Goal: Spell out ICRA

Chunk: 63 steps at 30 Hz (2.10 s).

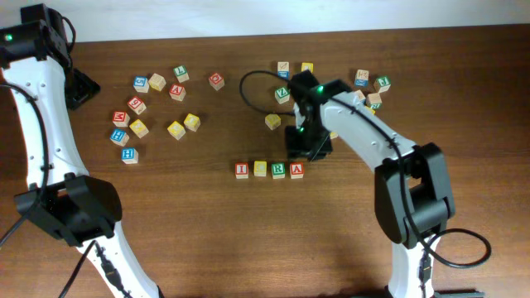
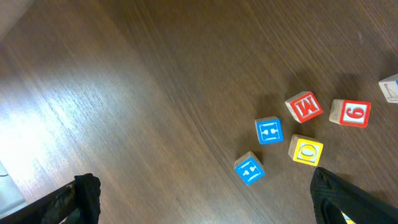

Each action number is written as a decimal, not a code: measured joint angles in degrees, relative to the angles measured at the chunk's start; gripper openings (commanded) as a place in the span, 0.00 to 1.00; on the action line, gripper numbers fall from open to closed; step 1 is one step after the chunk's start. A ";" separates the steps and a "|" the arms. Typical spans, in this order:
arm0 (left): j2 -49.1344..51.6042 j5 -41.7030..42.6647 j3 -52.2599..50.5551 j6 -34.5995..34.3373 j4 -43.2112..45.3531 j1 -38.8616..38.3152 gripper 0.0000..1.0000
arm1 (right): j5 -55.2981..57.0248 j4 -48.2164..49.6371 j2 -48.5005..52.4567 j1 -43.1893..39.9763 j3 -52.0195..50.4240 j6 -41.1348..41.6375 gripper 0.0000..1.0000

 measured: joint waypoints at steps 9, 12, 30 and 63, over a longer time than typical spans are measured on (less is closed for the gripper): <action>0.00 0.00 0.00 -0.02 -0.04 0.00 0.99 | 4.83 -28.33 -1.95 -16.28 26.80 -7.91 0.34; 0.00 0.00 0.00 -0.02 0.00 0.00 0.99 | 6.40 -31.43 -7.82 -20.52 27.06 -9.01 0.35; 0.00 3.28 0.00 0.02 0.87 0.00 0.99 | 9.11 -23.80 -51.15 -21.22 -2.47 -10.82 0.98; -18.01 26.93 -40.28 21.03 8.09 -26.58 0.82 | 0.44 -7.17 -25.86 -18.25 -8.26 -10.34 0.96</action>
